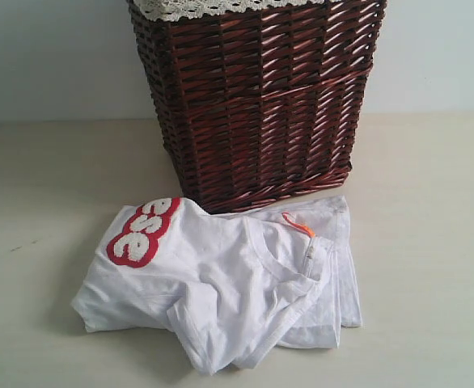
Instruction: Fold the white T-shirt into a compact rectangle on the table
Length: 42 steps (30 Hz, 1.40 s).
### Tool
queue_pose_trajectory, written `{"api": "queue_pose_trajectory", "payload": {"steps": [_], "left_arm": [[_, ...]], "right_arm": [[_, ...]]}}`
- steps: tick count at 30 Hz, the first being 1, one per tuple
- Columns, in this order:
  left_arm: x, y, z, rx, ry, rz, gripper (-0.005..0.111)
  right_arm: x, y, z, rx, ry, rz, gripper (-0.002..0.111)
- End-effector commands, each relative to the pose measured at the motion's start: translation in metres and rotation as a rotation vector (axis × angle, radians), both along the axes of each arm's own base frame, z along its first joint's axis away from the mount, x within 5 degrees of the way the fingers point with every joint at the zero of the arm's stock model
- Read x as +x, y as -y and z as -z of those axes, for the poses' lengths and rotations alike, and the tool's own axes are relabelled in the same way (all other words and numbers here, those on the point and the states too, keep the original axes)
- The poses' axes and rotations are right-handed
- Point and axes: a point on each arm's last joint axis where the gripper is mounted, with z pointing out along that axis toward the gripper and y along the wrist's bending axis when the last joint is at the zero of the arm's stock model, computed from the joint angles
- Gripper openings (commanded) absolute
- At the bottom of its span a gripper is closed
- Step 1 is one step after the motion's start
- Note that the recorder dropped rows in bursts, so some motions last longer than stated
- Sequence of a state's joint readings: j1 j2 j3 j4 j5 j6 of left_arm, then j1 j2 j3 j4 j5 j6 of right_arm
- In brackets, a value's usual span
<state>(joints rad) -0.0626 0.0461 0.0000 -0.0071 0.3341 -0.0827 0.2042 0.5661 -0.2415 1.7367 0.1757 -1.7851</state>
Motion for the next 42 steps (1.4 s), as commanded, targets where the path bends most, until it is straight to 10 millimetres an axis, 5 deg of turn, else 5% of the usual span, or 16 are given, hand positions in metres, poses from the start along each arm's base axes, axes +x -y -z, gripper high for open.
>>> {"api": "queue_pose_trajectory", "payload": {"steps": [1, 12, 42], "left_arm": [[0.000, 0.000, -0.002, -0.009, 0.017, -0.002, 0.000], [0.000, 0.000, -0.002, -0.009, 0.017, -0.002, 0.000], [0.000, 0.000, -0.002, -0.008, 0.017, -0.002, 0.000]], "right_arm": [[-0.031, 0.016, 0.034, -0.025, 0.071, 0.101, 0.000], [-0.054, 0.044, 0.033, -0.050, 0.262, 0.354, 0.000], [-0.057, 0.046, 0.039, -0.052, 0.292, 0.449, 0.000]]}}
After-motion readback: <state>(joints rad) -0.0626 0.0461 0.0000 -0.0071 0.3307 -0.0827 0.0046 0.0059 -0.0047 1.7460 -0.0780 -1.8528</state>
